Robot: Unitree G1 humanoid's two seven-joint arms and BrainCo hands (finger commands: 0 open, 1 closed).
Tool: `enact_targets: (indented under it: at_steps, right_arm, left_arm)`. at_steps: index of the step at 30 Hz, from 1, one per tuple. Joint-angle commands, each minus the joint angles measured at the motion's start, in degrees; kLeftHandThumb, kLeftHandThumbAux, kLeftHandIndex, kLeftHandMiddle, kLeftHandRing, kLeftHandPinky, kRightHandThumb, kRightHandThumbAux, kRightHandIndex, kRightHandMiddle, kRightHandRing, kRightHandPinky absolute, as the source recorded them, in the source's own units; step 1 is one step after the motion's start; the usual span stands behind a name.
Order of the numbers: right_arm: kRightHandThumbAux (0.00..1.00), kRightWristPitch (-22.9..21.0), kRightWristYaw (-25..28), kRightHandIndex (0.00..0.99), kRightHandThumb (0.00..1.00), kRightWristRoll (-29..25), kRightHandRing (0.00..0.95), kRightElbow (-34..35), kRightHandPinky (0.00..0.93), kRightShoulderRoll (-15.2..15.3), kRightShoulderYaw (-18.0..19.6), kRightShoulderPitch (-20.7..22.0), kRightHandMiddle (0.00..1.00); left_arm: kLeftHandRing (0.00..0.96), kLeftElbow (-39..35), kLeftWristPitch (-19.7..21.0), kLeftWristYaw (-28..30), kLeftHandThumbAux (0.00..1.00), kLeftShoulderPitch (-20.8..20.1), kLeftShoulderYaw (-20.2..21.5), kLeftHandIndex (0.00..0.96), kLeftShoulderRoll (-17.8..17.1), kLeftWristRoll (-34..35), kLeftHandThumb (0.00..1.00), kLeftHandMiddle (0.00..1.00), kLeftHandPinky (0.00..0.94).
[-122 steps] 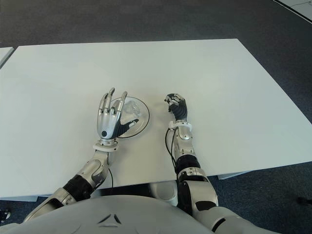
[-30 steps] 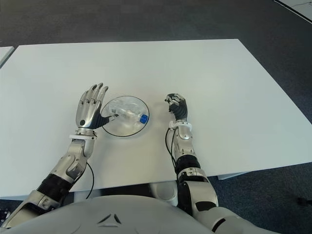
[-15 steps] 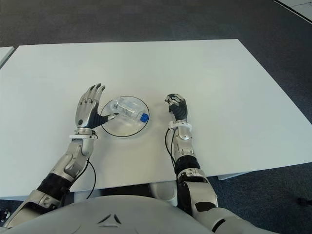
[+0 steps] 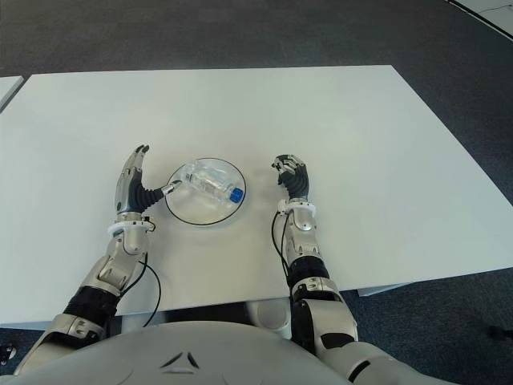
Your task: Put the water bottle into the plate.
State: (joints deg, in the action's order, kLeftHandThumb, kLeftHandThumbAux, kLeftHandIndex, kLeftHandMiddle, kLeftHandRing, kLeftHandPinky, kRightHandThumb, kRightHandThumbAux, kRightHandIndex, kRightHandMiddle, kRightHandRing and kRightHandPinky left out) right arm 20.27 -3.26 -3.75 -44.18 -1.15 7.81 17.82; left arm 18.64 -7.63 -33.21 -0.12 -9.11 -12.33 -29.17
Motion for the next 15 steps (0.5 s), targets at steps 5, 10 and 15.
enact_targets:
  at_steps: [5,10,15]
  right_arm:
    - [0.678,-3.5,0.2,0.429,0.845,-0.2,0.774,-2.7,0.758,-0.4,0.0,-3.5,0.556]
    - [0.678,-3.7,0.2,0.428,0.845,-0.2,0.775,-2.9,0.759,-0.4,0.1,-3.3,0.558]
    - [0.678,-3.7,0.2,0.428,0.845,-0.2,0.776,-3.0,0.759,-0.3,0.1,-3.2,0.559]
  left_arm:
    - [0.000,1.7,-2.0,-0.3,0.722,1.7,4.3,0.000,2.6,5.0,0.042,0.000,0.000]
    - [0.000,1.9,-2.4,-0.7,0.761,2.3,7.3,0.000,5.0,8.3,0.030,0.000,0.000]
    - [0.000,2.0,-2.4,-0.5,0.850,3.0,10.2,0.000,7.2,11.5,0.005,0.000,0.000]
